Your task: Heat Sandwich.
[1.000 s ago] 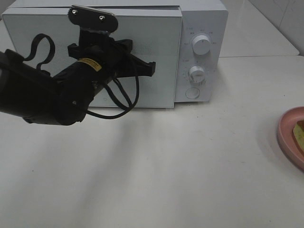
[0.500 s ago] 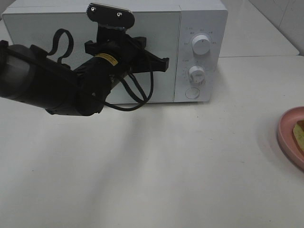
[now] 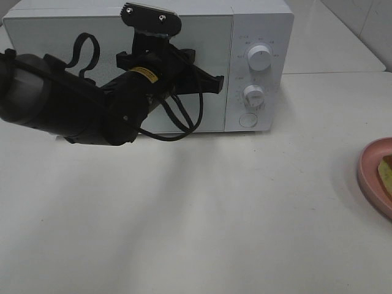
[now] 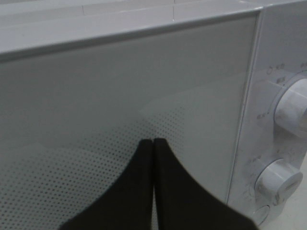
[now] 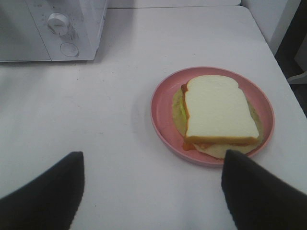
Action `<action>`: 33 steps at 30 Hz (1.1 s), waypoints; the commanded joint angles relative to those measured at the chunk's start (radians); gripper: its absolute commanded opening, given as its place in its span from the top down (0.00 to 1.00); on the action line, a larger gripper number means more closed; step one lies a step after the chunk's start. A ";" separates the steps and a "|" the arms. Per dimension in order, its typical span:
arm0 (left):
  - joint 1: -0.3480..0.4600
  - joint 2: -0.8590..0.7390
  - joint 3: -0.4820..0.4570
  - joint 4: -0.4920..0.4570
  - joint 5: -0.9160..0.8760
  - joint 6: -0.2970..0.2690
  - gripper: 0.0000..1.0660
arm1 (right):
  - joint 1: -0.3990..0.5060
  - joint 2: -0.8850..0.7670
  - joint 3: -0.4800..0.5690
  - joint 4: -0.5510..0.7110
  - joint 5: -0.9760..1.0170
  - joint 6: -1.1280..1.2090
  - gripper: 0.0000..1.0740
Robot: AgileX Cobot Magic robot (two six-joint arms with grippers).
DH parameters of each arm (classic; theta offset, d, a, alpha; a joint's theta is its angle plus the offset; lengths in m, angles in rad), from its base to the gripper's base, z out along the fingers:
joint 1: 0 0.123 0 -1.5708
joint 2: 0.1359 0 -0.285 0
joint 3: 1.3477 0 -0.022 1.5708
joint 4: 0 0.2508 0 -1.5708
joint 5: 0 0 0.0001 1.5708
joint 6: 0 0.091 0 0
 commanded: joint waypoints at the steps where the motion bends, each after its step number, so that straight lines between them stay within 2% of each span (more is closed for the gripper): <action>1: 0.018 -0.020 0.001 -0.075 -0.056 0.009 1.00 | -0.003 -0.026 0.002 0.002 -0.011 -0.010 0.29; 7: -0.005 -0.061 0.074 -0.075 -0.056 0.014 1.00 | -0.003 -0.026 0.002 0.002 -0.011 -0.010 0.29; 11: -0.050 -0.123 0.157 -0.079 -0.036 0.014 1.00 | -0.003 -0.026 0.002 0.002 -0.011 -0.010 0.29; 16: -0.068 -0.158 0.195 -0.079 0.030 0.014 0.98 | -0.003 -0.026 0.002 0.002 -0.011 -0.010 0.29; 19: -0.080 -0.207 0.232 -0.085 0.171 0.014 0.68 | -0.003 -0.026 0.002 0.002 -0.011 -0.010 0.29; 20: -0.080 -0.227 0.241 -0.094 0.238 0.014 0.40 | -0.003 -0.026 0.002 0.002 -0.011 -0.010 0.29; 21: -0.080 -0.227 0.241 -0.094 0.238 0.014 0.40 | -0.003 -0.026 0.002 0.002 -0.011 -0.010 0.29; 23: -0.080 -0.248 0.247 -0.103 0.322 0.014 0.11 | -0.003 -0.026 0.002 0.002 -0.011 -0.010 0.29; 24: -0.080 -0.260 0.249 -0.106 0.366 0.014 0.04 | -0.003 -0.026 0.002 0.002 -0.011 -0.010 0.29; 25: -0.074 -0.281 0.249 -0.099 0.447 0.018 0.06 | -0.003 -0.026 0.002 0.002 -0.011 -0.010 0.29; 28: -0.071 -0.299 0.249 -0.084 0.516 0.018 0.07 | -0.003 -0.026 0.002 0.002 -0.011 -0.010 0.29; 32: -0.071 -0.330 0.249 -0.024 0.654 0.018 0.07 | -0.003 -0.026 0.002 0.002 -0.011 -0.010 0.30; 33: -0.071 -0.349 0.249 0.019 0.737 0.018 0.07 | -0.003 -0.026 0.002 0.002 -0.011 -0.010 0.30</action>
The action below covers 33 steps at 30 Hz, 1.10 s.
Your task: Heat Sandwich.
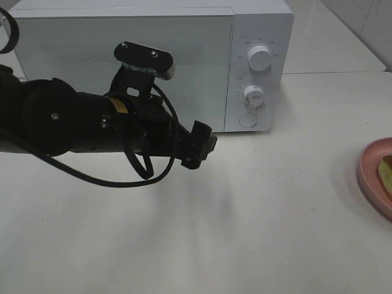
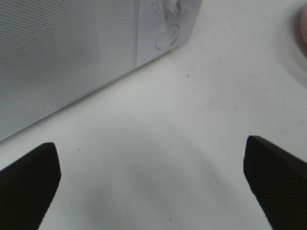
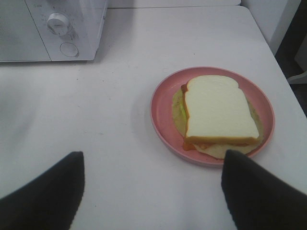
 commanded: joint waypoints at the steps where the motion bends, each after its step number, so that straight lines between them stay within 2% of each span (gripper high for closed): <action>1: 0.001 -0.038 0.003 0.066 0.141 0.001 0.07 | -0.003 -0.026 0.002 0.002 -0.011 -0.010 0.30; 7: 0.018 -0.087 0.003 0.079 0.325 -0.002 0.07 | -0.003 -0.026 0.002 0.002 -0.011 -0.010 0.30; 9: 0.062 -0.112 0.003 0.078 0.438 -0.009 0.07 | -0.003 -0.026 0.002 0.002 -0.011 -0.010 0.30; 11: 0.084 -0.120 0.003 0.078 0.474 -0.009 0.07 | -0.003 -0.026 0.002 0.002 -0.011 -0.010 0.30; 14: 0.183 -0.156 0.003 0.078 0.652 -0.009 0.07 | -0.003 -0.026 0.002 0.002 -0.011 -0.010 0.30; 16: 0.205 -0.164 0.003 0.078 0.682 -0.009 0.07 | -0.003 -0.026 0.002 0.002 -0.011 -0.010 0.30; 19: 0.312 -0.199 0.003 0.089 0.786 -0.009 0.07 | -0.003 -0.026 0.002 0.002 -0.011 -0.010 0.30; 20: 0.312 -0.199 0.003 0.089 0.786 -0.009 0.07 | -0.003 -0.026 0.002 0.002 -0.011 -0.010 0.30; 22: 0.385 -0.228 0.003 0.095 0.842 -0.009 0.07 | -0.003 -0.026 0.002 0.002 -0.011 -0.010 0.30; 25: 0.434 -0.247 0.003 0.095 0.875 -0.009 0.07 | -0.003 -0.026 0.002 0.002 -0.011 -0.010 0.30; 26: 0.490 -0.268 0.003 0.095 0.904 -0.015 0.07 | -0.003 -0.026 0.002 0.002 -0.011 -0.010 0.30; 29: 0.535 -0.293 0.003 0.111 0.927 -0.034 0.08 | -0.003 -0.026 0.002 0.002 -0.011 -0.010 0.30; 33: 0.636 -0.364 0.003 0.212 0.988 -0.129 0.08 | -0.003 -0.026 0.002 0.002 -0.011 -0.010 0.30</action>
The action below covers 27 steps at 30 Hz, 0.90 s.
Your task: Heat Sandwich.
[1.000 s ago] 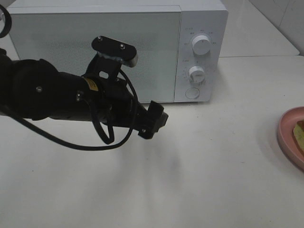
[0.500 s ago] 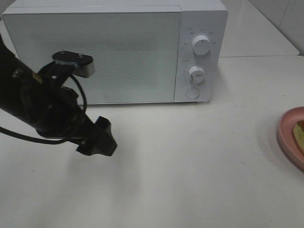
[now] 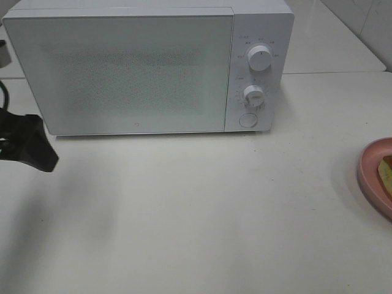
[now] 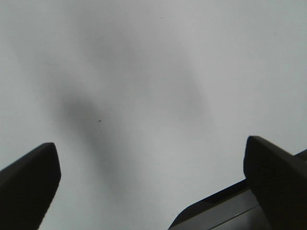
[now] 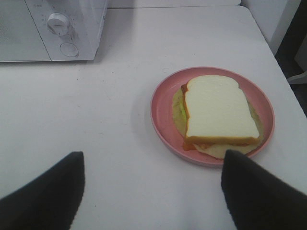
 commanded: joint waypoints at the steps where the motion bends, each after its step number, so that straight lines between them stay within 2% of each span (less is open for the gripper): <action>1: 0.044 -0.042 0.003 0.056 0.039 -0.056 0.08 | -0.003 -0.026 0.002 0.002 -0.011 -0.010 0.30; 3: 0.093 -0.096 0.003 0.137 0.072 -0.115 0.08 | -0.003 -0.026 0.002 0.002 -0.011 -0.010 0.30; 7: 0.150 -0.178 0.003 0.212 0.117 -0.170 0.08 | -0.003 -0.026 0.002 0.002 -0.011 -0.010 0.30; 10: 0.177 -0.218 0.005 0.229 0.134 -0.171 0.08 | -0.003 -0.026 0.002 0.002 -0.011 -0.010 0.30; 14: 0.242 -0.342 0.056 0.251 0.145 -0.170 0.08 | -0.003 -0.026 0.002 0.002 -0.011 -0.010 0.30; 15: 0.242 -0.342 0.056 0.251 0.145 -0.170 0.08 | -0.003 -0.026 0.002 0.002 -0.011 -0.010 0.30; 19: 0.250 -0.518 0.146 0.250 0.149 -0.169 0.08 | -0.003 -0.026 0.002 0.002 -0.011 -0.010 0.30; 27: 0.250 -0.725 0.218 0.250 0.179 -0.169 0.08 | -0.003 -0.026 0.002 0.002 -0.011 -0.010 0.30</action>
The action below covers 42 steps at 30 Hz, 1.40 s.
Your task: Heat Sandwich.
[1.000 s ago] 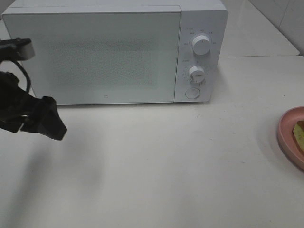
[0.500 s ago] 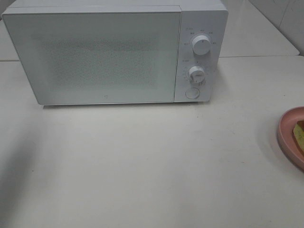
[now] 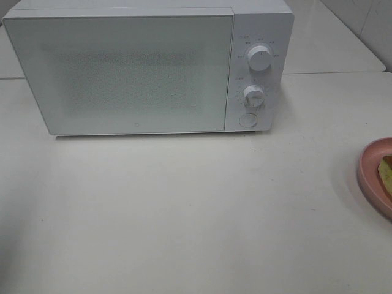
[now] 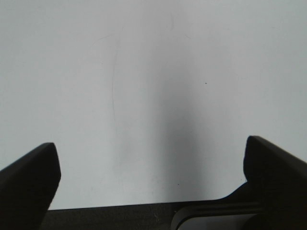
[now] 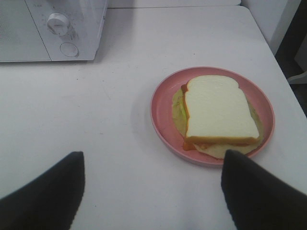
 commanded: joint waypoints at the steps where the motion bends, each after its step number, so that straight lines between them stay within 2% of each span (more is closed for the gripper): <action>1: 0.001 -0.100 0.026 0.000 0.014 -0.007 0.08 | -0.003 -0.026 0.002 0.002 -0.011 -0.010 0.30; 6: 0.001 -0.265 0.053 -0.001 0.030 -0.007 0.08 | -0.003 -0.026 0.002 0.002 -0.011 -0.010 0.30; 16: -0.021 -0.460 0.149 -0.001 -0.028 -0.007 0.08 | -0.003 -0.026 0.002 0.002 -0.011 -0.010 0.30; 28: -0.041 -0.605 0.159 -0.003 0.024 0.000 0.08 | -0.003 -0.026 0.002 0.002 -0.011 -0.010 0.30; 37: -0.041 -0.803 0.176 -0.005 0.042 -0.003 0.08 | -0.003 -0.026 0.002 0.002 -0.011 -0.010 0.30; 42: -0.041 -0.799 0.176 -0.011 0.042 -0.003 0.08 | -0.003 -0.021 0.002 0.003 -0.011 -0.010 0.30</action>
